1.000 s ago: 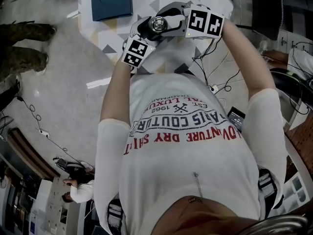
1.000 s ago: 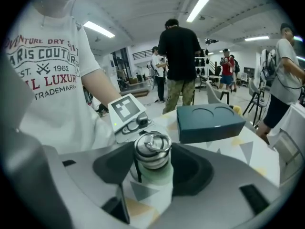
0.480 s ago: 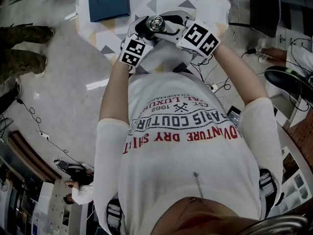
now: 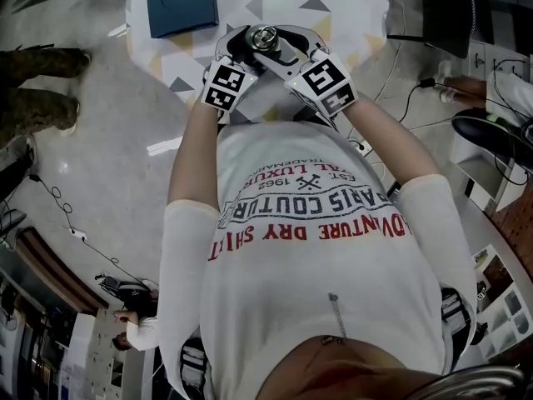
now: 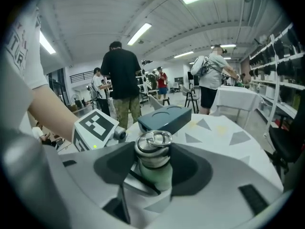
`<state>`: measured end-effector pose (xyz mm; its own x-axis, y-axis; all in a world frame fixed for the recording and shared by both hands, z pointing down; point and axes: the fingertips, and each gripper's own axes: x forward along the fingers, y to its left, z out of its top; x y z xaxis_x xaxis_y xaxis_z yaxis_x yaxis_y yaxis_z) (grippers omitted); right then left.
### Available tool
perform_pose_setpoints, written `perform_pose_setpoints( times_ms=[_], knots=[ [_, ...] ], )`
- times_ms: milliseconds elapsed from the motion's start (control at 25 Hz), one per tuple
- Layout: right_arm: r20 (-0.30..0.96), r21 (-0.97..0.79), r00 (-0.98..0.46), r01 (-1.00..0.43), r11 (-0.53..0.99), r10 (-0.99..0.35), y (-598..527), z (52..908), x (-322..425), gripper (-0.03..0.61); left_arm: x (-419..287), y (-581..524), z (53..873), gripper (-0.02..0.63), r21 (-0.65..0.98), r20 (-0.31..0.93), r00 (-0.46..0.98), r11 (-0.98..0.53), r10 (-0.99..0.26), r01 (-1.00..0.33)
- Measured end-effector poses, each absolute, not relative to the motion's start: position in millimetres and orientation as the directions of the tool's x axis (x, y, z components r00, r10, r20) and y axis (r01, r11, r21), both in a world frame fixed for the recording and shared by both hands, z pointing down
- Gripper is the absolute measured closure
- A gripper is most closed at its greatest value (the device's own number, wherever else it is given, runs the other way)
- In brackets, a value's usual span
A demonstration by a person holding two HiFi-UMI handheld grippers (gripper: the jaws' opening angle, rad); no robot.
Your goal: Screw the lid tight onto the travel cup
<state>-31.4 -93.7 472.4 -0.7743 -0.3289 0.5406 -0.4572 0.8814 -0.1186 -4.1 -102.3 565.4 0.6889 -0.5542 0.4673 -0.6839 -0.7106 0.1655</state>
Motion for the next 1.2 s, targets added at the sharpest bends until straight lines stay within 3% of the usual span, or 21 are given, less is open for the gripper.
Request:
perform_pose_setpoints(
  times_ms=[80, 160, 320, 560, 760, 840, 880, 1200],
  knots=[
    [0.542, -0.128, -0.792, -0.408, 0.904, -0.280, -92, 472, -31, 0.341, -4, -103, 565, 0.230, 0.165, 0.468, 0.688, -0.710, -0.554, -0.684],
    [0.541, -0.139, -0.818, -0.317, 0.938, -0.196, -86, 476, -29, 0.294, -4, -103, 566, 0.230, 0.166, 0.469, 0.688, -0.710, -0.554, -0.685],
    [0.563, -0.102, -0.825, -0.124, 0.987, -0.046, -86, 476, -21, 0.287, -4, -102, 567, 0.230, 0.167, 0.469, 0.690, -0.711, -0.551, -0.683],
    [0.666, -0.034, -0.726, 0.202, 0.979, 0.173, -88, 470, -26, 0.287, -4, -103, 567, 0.230, 0.168, 0.472, 0.688, -0.711, -0.551, -0.683],
    [0.713, -0.050, -0.635, 0.378, 0.925, 0.298, -80, 467, -31, 0.288, -2, -100, 564, 0.230, 0.168, 0.471, 0.693, -0.715, -0.546, -0.679],
    [0.723, -0.058, -0.607, 0.421, 0.905, 0.329, -76, 468, -32, 0.301, -3, -99, 563, 0.230, 0.166, 0.471, 0.691, -0.714, -0.549, -0.680],
    [0.722, -0.060, -0.603, 0.431, 0.900, 0.338, -75, 468, -32, 0.341, -3, -98, 562, 0.230, 0.164, 0.470, 0.691, -0.714, -0.549, -0.680],
    [0.692, -0.053, -0.670, 0.323, 0.945, 0.268, -80, 471, -33, 0.341, -4, -101, 565, 0.230, 0.163, 0.471, 0.690, -0.715, -0.549, -0.680]
  ],
)
